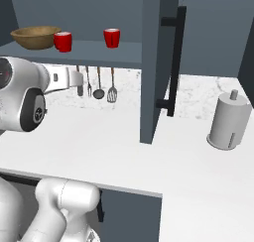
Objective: Gather all objects into one cabinet and sort the glasses and bowls to opposite sides.
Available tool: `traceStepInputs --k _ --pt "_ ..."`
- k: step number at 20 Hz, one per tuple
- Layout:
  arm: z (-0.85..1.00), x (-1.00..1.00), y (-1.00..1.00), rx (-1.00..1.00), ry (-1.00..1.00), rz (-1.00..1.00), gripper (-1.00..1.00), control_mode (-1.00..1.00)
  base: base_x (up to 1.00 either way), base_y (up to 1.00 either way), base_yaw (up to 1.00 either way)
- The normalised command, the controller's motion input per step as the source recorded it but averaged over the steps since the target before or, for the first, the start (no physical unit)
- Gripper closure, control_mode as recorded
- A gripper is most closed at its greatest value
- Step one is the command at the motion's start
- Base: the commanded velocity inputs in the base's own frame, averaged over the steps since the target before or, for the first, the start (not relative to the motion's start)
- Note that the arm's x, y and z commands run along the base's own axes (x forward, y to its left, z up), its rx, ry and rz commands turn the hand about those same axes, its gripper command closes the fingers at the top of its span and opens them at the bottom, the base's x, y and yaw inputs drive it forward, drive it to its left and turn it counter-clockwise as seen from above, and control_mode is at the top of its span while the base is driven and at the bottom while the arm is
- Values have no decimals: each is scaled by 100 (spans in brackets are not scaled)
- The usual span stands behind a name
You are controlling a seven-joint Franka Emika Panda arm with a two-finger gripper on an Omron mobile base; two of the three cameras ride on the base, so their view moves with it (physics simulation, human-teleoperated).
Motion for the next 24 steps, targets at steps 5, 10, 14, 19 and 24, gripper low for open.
traceStepInputs --k 5,10,14,19,24 --pt "0 0 0 0 0 0 -100 100 -59 4 0" --pt "0 0 0 0 0 0 -100 100 -100 28 0" --pt "0 0 0 0 0 0 -100 100 -98 37 0" --pt "0 0 0 0 0 0 -100 100 -59 67 0" --pt "0 0 0 0 0 0 -100 100 -3 98 0"
